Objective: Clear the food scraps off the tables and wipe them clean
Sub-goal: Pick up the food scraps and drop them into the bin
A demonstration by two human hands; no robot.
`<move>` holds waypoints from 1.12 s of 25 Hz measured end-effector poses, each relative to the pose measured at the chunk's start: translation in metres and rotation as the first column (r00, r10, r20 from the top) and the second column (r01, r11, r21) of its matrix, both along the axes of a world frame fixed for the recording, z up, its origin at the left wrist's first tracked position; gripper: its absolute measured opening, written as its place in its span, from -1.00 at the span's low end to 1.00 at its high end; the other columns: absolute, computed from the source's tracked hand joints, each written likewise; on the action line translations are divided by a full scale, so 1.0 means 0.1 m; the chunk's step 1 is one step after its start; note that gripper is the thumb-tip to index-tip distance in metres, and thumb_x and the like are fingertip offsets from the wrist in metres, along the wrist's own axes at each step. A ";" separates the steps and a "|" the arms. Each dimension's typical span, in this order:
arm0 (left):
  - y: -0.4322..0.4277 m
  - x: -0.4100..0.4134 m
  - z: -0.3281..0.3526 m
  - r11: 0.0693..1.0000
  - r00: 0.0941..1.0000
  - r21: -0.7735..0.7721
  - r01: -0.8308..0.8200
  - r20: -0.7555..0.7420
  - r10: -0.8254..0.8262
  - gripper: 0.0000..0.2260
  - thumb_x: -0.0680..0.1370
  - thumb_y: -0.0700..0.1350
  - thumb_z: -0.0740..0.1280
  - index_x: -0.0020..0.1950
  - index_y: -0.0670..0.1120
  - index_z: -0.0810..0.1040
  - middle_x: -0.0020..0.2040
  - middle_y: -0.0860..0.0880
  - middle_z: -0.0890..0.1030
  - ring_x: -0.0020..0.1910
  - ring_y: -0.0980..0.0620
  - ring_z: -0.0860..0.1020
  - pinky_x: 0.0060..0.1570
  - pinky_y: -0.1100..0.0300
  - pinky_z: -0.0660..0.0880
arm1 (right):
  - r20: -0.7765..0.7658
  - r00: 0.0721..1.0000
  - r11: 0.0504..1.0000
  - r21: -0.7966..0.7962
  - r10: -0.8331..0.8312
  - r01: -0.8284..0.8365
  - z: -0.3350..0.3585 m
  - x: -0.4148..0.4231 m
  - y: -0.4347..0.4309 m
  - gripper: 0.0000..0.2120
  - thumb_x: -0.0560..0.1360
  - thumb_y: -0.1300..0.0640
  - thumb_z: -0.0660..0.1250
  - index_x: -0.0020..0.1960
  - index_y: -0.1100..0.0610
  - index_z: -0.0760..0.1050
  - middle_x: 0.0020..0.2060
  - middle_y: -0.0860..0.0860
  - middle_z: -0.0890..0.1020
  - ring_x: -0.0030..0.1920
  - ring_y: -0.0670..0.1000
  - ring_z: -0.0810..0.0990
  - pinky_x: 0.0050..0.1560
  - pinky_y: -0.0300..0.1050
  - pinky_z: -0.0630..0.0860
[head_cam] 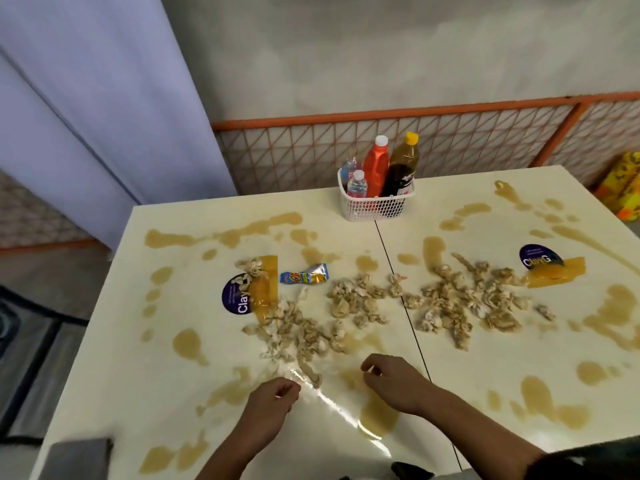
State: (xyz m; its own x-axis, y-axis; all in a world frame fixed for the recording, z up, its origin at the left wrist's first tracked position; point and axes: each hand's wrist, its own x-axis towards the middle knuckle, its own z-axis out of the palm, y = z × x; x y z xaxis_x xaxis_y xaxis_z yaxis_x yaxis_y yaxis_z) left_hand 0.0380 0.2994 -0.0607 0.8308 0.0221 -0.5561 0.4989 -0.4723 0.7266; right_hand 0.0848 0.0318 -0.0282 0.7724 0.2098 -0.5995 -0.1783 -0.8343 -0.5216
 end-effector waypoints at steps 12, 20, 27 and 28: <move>0.53 0.16 -0.40 0.898 0.934 0.338 0.283 0.118 -0.338 -0.77 0.57 0.12 0.26 0.23 0.26 0.53 0.26 0.17 0.43 0.29 0.10 0.36 0.32 0.15 0.34 | -0.011 0.768 0.706 -0.385 0.640 -0.594 -0.35 0.11 1.07 -0.52 0.64 -0.02 0.12 0.54 0.01 0.28 0.49 0.08 0.28 0.43 0.22 0.25 0.31 0.18 0.40; 0.43 0.31 -0.43 0.650 0.846 0.639 0.411 -0.003 -0.533 -0.64 0.62 0.14 0.09 0.39 0.16 0.43 0.48 0.07 0.31 0.40 -0.04 0.27 0.29 -0.01 0.31 | -0.057 0.745 0.612 -0.532 0.664 -0.586 -0.52 -0.03 1.12 -0.58 0.61 0.06 0.14 0.44 0.13 0.33 0.37 0.16 0.32 0.35 0.22 0.27 0.20 0.17 0.40; 0.42 0.39 -0.45 0.562 0.814 0.719 0.408 -0.009 -0.581 -0.65 0.61 0.08 0.10 0.30 0.02 0.50 0.35 0.05 0.44 0.31 -0.04 0.37 0.19 -0.01 0.35 | 0.139 0.805 0.763 -0.444 0.577 -0.470 -0.54 -0.02 1.06 -0.65 0.60 0.03 0.14 0.33 0.10 0.45 0.25 0.07 0.48 0.26 0.15 0.39 0.16 0.10 0.45; 0.42 0.39 -0.45 0.581 0.822 0.717 0.387 0.018 -0.569 -0.66 0.61 0.08 0.11 0.29 0.02 0.50 0.33 0.06 0.46 0.30 -0.02 0.39 0.18 0.00 0.35 | 0.194 0.852 0.842 -0.364 0.487 -0.398 -0.48 -0.01 1.04 -0.68 0.59 -0.01 0.16 0.25 0.08 0.51 0.18 0.03 0.53 0.21 0.11 0.45 0.14 0.05 0.48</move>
